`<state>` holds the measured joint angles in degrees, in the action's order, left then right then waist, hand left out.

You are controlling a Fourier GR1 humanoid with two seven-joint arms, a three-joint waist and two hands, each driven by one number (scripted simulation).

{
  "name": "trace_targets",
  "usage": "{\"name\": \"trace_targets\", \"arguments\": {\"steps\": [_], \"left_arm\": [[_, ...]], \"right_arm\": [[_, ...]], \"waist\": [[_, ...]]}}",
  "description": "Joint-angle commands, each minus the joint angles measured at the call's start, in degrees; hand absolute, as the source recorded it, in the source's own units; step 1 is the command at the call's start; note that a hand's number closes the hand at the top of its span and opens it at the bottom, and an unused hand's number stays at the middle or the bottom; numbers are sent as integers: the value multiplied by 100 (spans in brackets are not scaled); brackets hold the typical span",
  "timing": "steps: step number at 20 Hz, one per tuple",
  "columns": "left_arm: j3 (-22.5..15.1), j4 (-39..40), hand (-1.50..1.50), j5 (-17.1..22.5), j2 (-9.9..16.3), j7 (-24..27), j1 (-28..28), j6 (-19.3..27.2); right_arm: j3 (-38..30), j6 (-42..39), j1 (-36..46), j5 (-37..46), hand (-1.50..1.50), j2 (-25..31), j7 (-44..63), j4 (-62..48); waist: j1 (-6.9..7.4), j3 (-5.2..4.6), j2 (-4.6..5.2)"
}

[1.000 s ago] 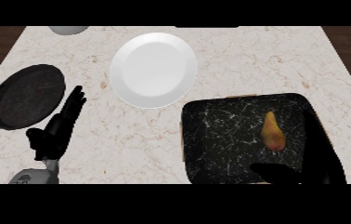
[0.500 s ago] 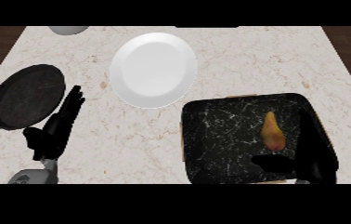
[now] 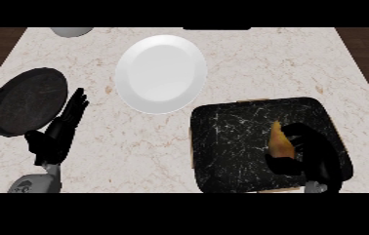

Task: Pick the pear from the tray and place it in the plate

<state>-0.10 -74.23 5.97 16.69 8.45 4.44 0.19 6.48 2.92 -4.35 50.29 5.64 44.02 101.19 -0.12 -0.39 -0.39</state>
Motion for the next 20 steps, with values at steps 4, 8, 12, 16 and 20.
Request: {"name": "trace_targets", "arguments": {"steps": [4, 8, 12, 16, 20], "left_arm": [[61, -124, 0, -76, -119, -164, -58, -168], [39, -175, 0, -82, -138, -22, -62, -106], [-117, -274, 0, -173, -177, -238, 215, -88], [88, -98, 0, -99, -60, -94, 11, -210], [107, -30, 0, -287, -224, -75, 73, -23]], "right_arm": [[40, 383, 396, 395, 150, -79, -329, -521], [-47, -250, 949, -113, 150, 784, -1667, -1336], [-100, -1102, 1867, -444, 150, 1655, -2802, -2010], [-219, -692, 2311, -522, 150, 1739, -3942, -2442], [-260, -723, 2472, -456, 150, 1693, -4202, -2353]], "waist": [[16, 39, 38], [123, 45, 72], [318, 58, 133], [114, 44, 62], [36, 40, 43]]}}
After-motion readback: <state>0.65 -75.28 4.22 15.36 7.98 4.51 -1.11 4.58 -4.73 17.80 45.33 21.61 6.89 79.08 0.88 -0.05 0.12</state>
